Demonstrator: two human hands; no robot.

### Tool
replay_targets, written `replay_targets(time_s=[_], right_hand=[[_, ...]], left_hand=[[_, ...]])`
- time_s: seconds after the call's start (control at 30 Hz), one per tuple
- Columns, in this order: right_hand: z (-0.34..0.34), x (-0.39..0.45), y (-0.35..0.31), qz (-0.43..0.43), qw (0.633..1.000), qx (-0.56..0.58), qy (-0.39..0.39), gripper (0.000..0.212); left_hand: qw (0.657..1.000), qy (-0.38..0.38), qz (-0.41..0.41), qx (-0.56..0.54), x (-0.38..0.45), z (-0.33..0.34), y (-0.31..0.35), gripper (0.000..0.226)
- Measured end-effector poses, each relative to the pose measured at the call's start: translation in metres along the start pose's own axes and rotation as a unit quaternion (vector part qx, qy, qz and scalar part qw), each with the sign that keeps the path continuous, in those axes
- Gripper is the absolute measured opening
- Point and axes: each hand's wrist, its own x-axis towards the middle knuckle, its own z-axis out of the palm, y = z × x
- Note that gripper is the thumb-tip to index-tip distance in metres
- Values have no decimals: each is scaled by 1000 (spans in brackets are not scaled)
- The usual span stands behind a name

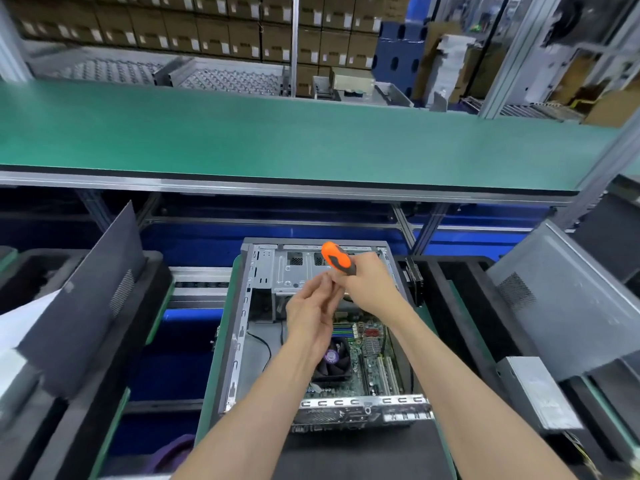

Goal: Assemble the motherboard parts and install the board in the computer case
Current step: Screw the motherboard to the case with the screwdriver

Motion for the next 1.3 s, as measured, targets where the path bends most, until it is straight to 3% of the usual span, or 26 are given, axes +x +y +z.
replay_targets(time_s=[0.2, 0.4, 0.53, 0.73, 0.87, 1.0, 1.13, 1.2, 1.3], right_hand=[[-11, 3, -9, 1, 1000, 26, -14, 33], [-24, -2, -37, -64, 993, 77, 57, 49], [-29, 5, -62, -80, 979, 163, 95, 40], [-16, 7, -63, -61, 917, 371, 132, 36], [-16, 8, -48, -24, 875, 448, 183, 36], [-22, 15, -45, -22, 839, 495, 226, 35], [5, 3, -31, 14, 853, 485, 190, 41], [33, -10, -20, 58, 869, 462, 168, 54], [54, -21, -12, 79, 864, 471, 159, 60]], left_hand=[[1000, 4, 22, 13, 3, 18, 2, 17], [998, 61, -11, -18, 9, -4, 1, 10], [997, 69, -46, -3, 6, -25, -6, 18], [992, 109, -57, 3, 6, -45, -14, 17], [988, 141, -49, 40, 7, -60, -18, 16], [990, 111, -90, 10, 3, -56, -27, 19], [988, 107, -100, -51, 3, -34, -28, 20], [988, 78, -122, -43, 6, -22, -27, 15], [987, 72, -140, -12, 8, -16, -25, 7]])
